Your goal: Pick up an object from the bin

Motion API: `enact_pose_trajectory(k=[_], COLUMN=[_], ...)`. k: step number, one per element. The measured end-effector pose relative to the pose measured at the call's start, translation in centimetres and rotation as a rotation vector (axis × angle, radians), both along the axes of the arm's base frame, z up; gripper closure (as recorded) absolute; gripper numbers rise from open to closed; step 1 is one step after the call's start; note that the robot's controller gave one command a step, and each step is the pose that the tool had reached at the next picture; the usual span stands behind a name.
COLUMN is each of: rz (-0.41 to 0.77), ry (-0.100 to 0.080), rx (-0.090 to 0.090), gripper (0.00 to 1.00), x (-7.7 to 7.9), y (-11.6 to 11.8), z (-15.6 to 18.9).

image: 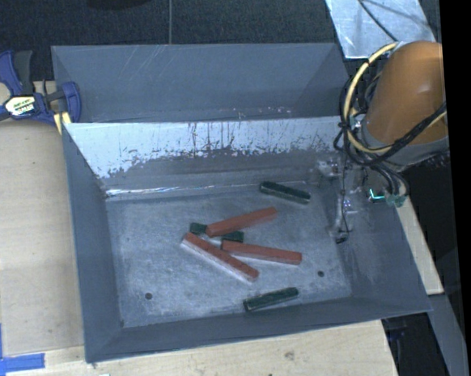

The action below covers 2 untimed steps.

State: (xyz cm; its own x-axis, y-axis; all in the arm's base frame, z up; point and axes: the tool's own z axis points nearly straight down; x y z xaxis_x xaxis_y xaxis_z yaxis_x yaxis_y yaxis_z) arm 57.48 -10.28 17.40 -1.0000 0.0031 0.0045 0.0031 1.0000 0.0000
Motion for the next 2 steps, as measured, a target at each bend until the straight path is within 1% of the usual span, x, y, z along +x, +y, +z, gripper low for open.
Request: enact_pose_trajectory(k=[1, 2], rz=[-0.169, -0.254], ry=[-0.001, -0.011], rx=[-0.001, 0.002], gripper=[0.00, 0.00], x=[-1.7, 0.9], y=[5.4, 11.8], z=[-10.5, -9.9])
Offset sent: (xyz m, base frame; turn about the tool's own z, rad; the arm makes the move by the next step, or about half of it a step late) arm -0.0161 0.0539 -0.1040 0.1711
